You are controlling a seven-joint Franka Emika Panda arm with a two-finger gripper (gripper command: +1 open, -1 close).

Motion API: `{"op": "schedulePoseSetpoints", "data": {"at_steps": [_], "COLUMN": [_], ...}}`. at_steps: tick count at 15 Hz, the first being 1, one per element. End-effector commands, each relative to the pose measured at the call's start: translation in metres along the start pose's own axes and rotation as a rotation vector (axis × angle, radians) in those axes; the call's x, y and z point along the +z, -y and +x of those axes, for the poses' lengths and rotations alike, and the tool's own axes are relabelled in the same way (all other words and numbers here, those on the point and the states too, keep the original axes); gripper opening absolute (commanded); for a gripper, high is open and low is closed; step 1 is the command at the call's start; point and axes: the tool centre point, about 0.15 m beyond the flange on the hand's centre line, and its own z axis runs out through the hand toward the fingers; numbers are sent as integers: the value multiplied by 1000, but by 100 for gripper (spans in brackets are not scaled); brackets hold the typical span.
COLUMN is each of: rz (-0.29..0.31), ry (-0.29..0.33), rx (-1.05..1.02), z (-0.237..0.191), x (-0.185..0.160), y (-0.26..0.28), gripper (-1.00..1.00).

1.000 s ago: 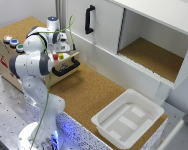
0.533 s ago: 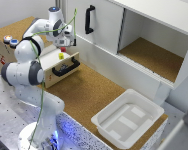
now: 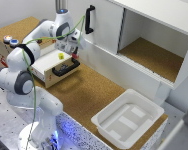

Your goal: Place the pink object inside the right cabinet

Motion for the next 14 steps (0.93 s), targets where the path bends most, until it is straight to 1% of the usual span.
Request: {"op": "schedulePoseSetpoints", "data": {"at_steps": [1, 3, 4, 5, 6, 8, 9, 11, 13, 14], "rz": [13, -19, -44, -48, -79, -88, -82, -50, -18, -3], "ry": [-59, -60, -53, -60, -62, -71, -77, -100, -116, -135], "rx": [45, 96, 119, 136, 139, 166, 172, 186, 155, 142], "z": [22, 38, 46, 53, 63, 84, 95, 121, 147, 161], "x": [30, 30, 30, 29, 27, 31, 36, 49, 59, 61], "y": [-95, -119, -130, -140, -150, -177, -189, -215, -234, -244], "gripper": [-100, -100, -100, -100, -100, -100, -100, -100, -100, -100]}}
